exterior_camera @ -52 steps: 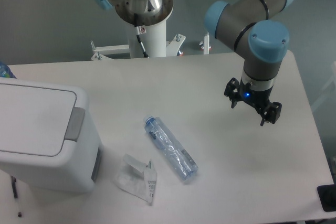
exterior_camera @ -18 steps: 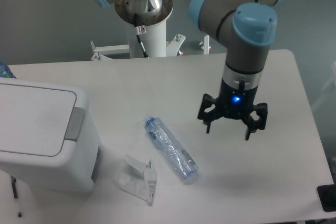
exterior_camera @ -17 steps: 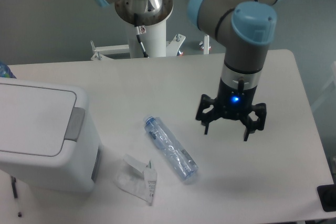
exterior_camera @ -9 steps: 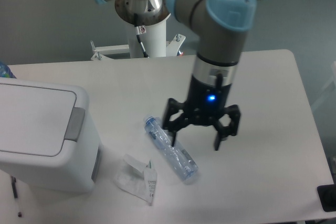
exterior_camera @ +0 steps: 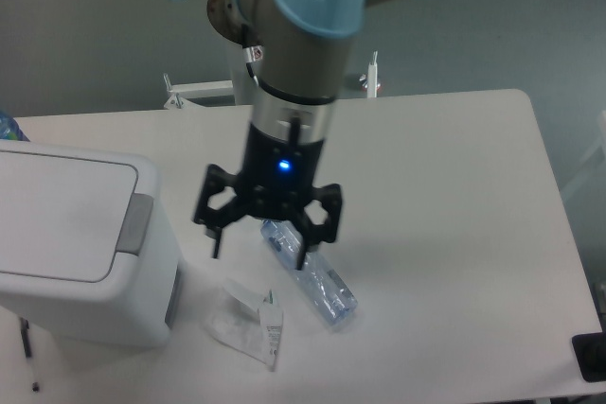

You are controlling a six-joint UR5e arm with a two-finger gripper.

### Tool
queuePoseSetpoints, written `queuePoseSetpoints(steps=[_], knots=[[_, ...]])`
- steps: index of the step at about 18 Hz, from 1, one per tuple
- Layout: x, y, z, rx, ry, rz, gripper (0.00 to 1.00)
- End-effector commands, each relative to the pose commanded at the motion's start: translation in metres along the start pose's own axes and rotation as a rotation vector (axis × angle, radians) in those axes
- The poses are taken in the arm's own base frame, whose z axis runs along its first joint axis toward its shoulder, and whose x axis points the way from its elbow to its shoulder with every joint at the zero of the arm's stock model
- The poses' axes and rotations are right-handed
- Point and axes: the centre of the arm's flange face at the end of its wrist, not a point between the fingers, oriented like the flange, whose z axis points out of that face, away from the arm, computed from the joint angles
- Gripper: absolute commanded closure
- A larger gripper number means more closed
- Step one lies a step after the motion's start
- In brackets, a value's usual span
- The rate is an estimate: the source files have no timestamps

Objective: Open the trash can
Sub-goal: 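Move the open gripper over the bottle toward the trash can lid, then lower the gripper onto the lid's front edge and hook it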

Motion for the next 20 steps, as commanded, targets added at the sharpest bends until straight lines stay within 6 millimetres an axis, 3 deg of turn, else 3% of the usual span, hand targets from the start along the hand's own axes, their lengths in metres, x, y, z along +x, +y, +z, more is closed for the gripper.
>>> queuePoseSetpoints(steps=[2, 12, 15, 20], knots=[[0.016, 0.009, 0.006, -0.015, 0.010, 0.019, 0.00], [0.012, 0.017, 0.023, -0.044, 0.014, 0.017, 0.00], [0.017, 0.009, 0.013, -0.011, 0.013, 0.026, 0.00], [0.029, 0.010, 0.020, -0.019, 0.020, 0.038, 0.00]])
